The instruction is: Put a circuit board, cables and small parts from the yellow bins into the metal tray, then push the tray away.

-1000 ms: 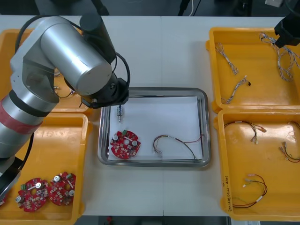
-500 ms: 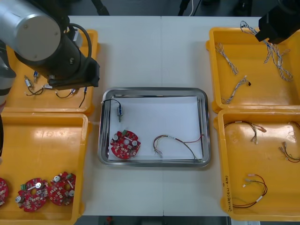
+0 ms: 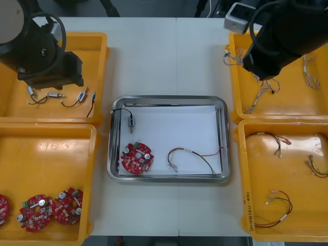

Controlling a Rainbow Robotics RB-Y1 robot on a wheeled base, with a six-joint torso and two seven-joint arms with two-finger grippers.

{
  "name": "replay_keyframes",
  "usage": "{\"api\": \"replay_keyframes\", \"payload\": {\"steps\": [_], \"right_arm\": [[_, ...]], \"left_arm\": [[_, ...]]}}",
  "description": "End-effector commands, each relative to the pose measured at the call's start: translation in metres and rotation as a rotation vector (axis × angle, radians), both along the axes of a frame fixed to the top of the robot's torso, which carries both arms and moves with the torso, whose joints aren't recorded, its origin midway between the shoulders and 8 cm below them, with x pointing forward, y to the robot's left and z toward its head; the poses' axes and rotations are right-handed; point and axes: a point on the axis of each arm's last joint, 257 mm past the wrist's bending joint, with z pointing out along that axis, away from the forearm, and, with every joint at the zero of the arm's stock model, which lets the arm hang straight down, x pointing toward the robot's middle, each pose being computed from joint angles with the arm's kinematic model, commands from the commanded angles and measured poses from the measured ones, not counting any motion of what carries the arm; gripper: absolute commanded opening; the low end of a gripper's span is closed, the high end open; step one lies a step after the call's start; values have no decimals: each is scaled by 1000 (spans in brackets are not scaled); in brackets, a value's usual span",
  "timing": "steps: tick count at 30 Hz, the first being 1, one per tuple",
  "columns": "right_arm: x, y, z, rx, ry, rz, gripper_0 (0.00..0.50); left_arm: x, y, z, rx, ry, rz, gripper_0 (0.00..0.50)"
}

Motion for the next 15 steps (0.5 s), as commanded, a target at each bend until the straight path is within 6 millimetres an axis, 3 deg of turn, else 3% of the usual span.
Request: {"api": "replay_keyframes", "payload": {"steps": [1,7,15], "right_arm": [[-19,10,-20,-80,31,73,0],[-26,33,-36,-144,31,210,0],[-23,63,-54,-196,28,354,0]], "left_arm": [[6,43,24,93,-54,-85,500],[2,74,18,124,-56,-91,500],[-13,118,-5,170,-26,-91,500]]}}
